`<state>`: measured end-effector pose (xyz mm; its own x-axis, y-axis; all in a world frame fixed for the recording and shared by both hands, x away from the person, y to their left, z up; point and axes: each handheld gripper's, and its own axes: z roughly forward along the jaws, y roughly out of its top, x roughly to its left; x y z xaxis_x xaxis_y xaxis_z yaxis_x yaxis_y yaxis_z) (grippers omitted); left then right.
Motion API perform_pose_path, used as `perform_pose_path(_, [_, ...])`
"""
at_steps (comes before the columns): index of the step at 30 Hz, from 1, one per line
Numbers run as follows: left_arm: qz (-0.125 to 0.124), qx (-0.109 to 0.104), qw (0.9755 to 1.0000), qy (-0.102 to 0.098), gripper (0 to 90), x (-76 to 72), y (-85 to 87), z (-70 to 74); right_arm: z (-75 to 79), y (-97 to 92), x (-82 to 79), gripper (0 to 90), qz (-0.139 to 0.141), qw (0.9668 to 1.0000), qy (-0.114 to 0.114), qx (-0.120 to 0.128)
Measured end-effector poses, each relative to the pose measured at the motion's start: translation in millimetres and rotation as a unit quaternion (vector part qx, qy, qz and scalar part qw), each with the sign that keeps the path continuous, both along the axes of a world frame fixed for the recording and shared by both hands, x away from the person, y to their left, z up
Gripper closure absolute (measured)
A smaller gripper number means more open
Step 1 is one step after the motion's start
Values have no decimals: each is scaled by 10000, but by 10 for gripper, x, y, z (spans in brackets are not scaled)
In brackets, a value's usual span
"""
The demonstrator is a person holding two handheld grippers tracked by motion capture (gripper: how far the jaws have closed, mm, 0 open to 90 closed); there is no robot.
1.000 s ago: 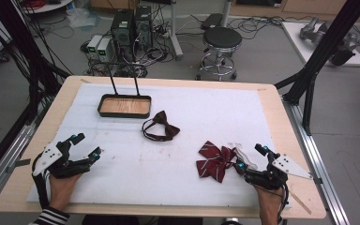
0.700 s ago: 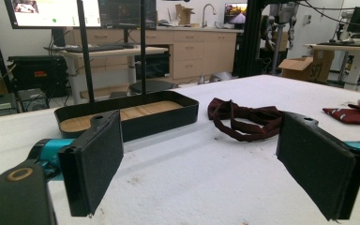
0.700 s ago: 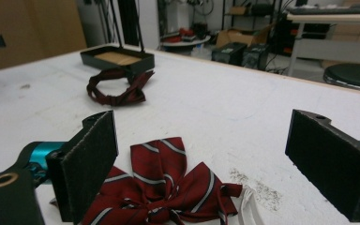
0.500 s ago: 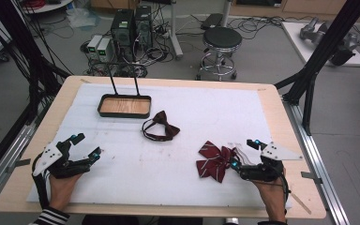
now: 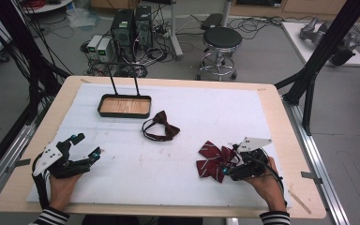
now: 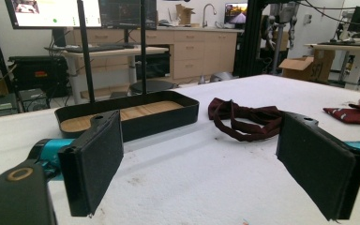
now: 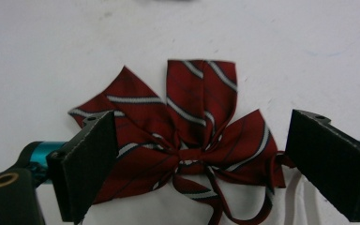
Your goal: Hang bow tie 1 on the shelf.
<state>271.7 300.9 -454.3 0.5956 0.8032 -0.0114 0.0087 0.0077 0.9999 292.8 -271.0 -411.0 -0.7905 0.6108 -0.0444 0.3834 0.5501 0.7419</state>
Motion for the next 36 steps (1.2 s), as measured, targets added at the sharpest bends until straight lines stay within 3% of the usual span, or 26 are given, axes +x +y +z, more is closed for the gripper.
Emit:
perform_pose_path(5, [9,35,10000,-13,156,-3,-6,1,-25,63,65,94,65,9993,249,-286])
perform_pose_path(9, [9,26,10000,-15,156,-3,-7,0,-32,81,98,95,47,9986,396,-340])
perform_pose_path(12, [10,36,10000,-16,156,-4,-8,0,-53,108,130,95,75,9971,557,-504])
perform_pose_path(13, [11,37,10000,-14,156,-4,-8,1,-64,124,136,177,156,9960,654,-588])
perform_pose_path(19, [12,29,10000,-20,156,-3,-6,0,-64,145,178,178,129,9936,861,-726])
perform_pose_path(21, [15,24,10000,-17,156,-4,-6,0,-49,169,209,178,148,9913,976,-867])
perform_pose_path(30, [20,23,10000,-15,156,-3,-4,0,-70,201,242,191,184,9871,1177,-1073])
perform_pose_path(31, [20,23,10000,-16,156,-3,-4,-1,-85,209,247,204,215,9854,1207,-1178])
perform_pose_path(36, [20,21,10000,-17,156,-3,-6,0,-92,212,263,285,220,9841,1248,-1241])
